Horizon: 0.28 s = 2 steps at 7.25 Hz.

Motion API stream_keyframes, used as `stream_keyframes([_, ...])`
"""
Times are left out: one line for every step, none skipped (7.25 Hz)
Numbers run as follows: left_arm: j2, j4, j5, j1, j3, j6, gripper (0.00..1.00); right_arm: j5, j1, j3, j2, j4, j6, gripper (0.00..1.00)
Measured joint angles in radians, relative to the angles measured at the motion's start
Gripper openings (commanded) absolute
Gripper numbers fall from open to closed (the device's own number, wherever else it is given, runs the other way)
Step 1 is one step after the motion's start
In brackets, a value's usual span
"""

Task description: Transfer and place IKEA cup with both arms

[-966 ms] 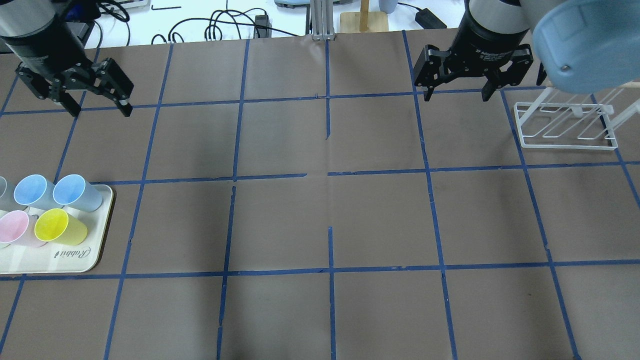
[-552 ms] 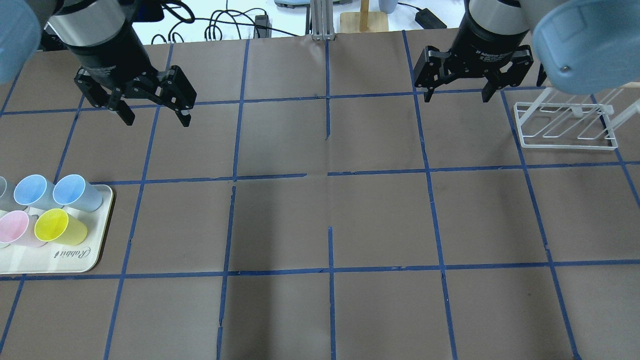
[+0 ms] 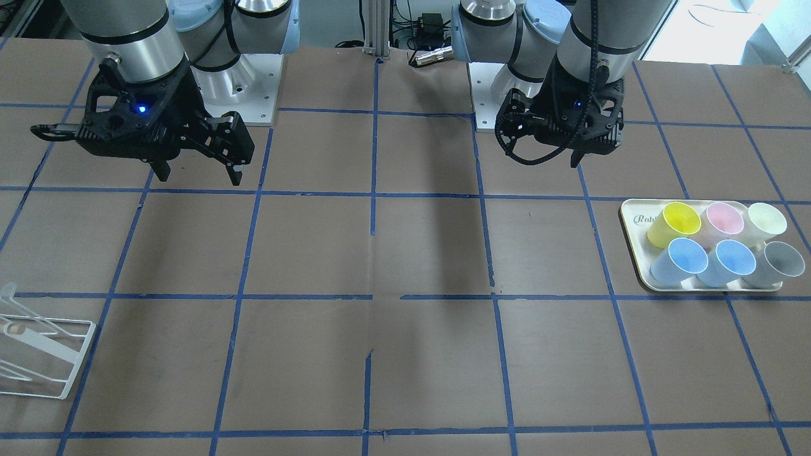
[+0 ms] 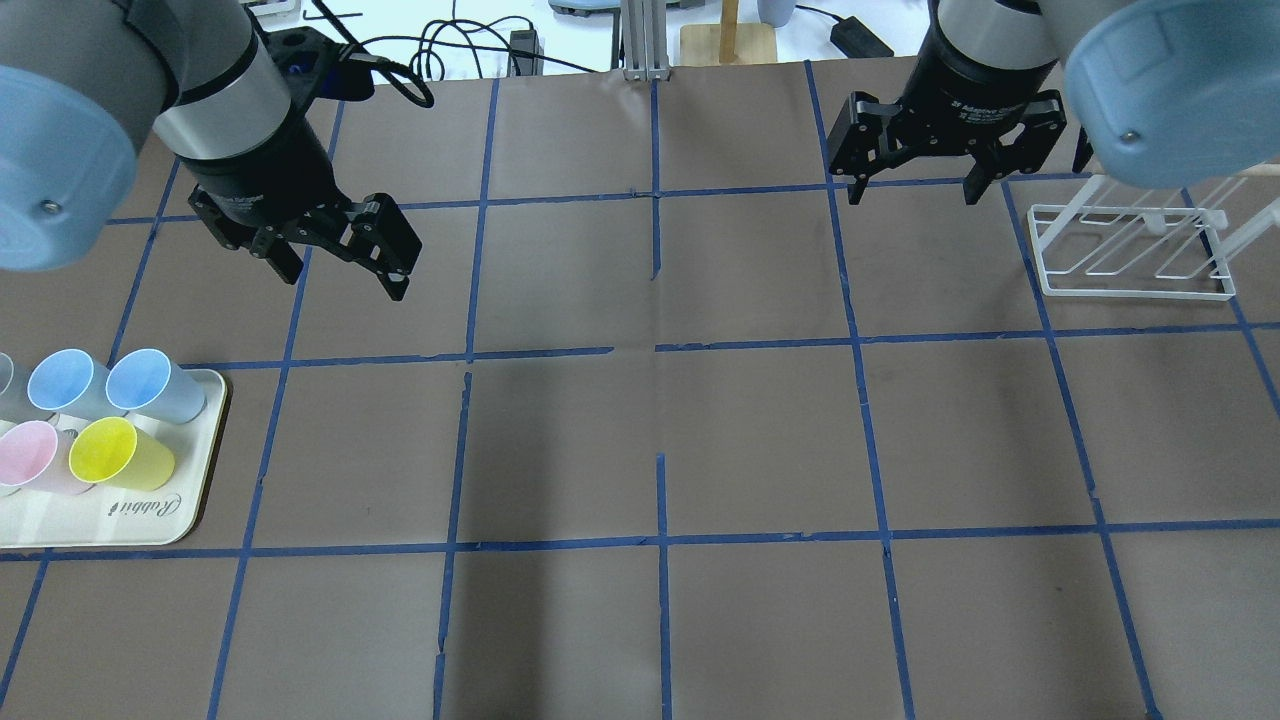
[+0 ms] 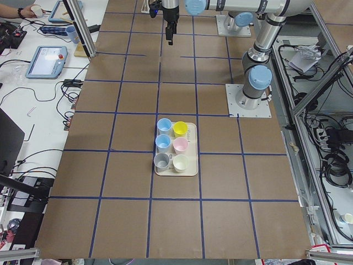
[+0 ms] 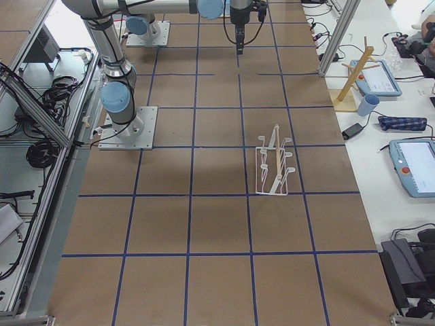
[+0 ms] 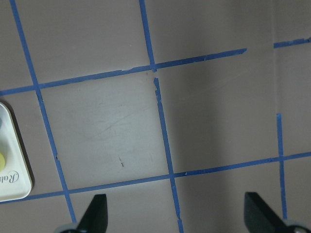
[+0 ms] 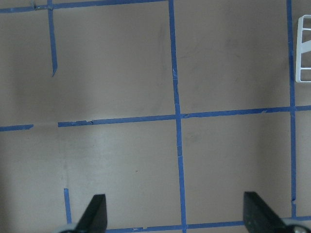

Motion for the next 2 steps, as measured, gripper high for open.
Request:
stream_keyframes([0.003,0.006,-0.002,0.011,0.001,0.018,1.0,0.0,0.0,0.0,0.0,0.0,0.0,1.0])
stream_keyframes([0.006,0.005,-0.006,0.016,0.002,0.019,1.0,0.0,0.0,0.0,-0.001,0.0,0.0,1.0])
